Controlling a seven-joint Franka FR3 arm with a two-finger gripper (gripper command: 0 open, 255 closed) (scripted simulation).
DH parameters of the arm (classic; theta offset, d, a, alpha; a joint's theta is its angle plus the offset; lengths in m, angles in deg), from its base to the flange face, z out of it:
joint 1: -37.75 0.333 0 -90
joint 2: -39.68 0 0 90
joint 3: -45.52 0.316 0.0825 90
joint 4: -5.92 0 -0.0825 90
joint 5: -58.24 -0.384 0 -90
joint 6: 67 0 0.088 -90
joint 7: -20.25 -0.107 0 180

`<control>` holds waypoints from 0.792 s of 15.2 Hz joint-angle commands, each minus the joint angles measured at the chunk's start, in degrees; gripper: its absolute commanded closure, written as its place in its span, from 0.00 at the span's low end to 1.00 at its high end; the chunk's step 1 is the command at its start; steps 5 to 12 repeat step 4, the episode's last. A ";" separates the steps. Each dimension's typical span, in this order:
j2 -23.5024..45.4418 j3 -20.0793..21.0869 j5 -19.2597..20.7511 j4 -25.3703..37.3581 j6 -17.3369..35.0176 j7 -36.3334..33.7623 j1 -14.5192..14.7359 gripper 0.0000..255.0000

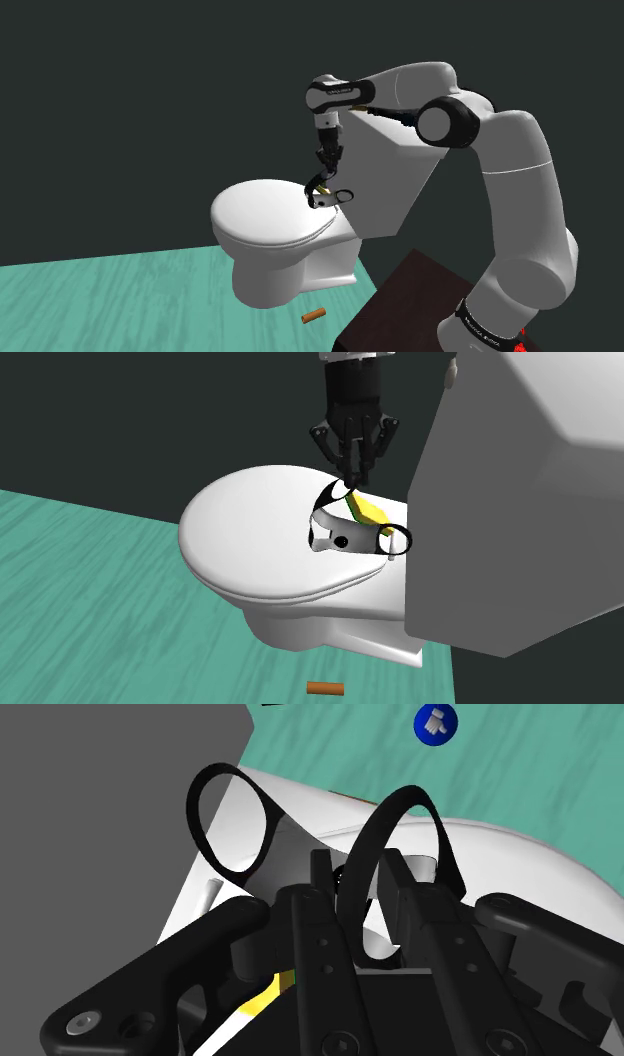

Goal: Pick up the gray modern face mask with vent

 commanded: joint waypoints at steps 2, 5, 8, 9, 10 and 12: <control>-0.23 -0.05 0.05 1.96 -2.18 0.14 -0.08 1.00; -0.25 -0.05 0.05 2.05 -2.29 0.14 -0.08 1.00; -0.25 -0.05 0.05 2.05 -2.29 0.14 -0.08 1.00; -0.25 -0.05 0.05 2.05 -2.29 0.14 -0.08 1.00; -0.25 -0.05 0.05 2.05 -2.29 0.14 -0.08 1.00; -0.25 -0.05 0.05 2.05 -2.29 0.14 -0.08 1.00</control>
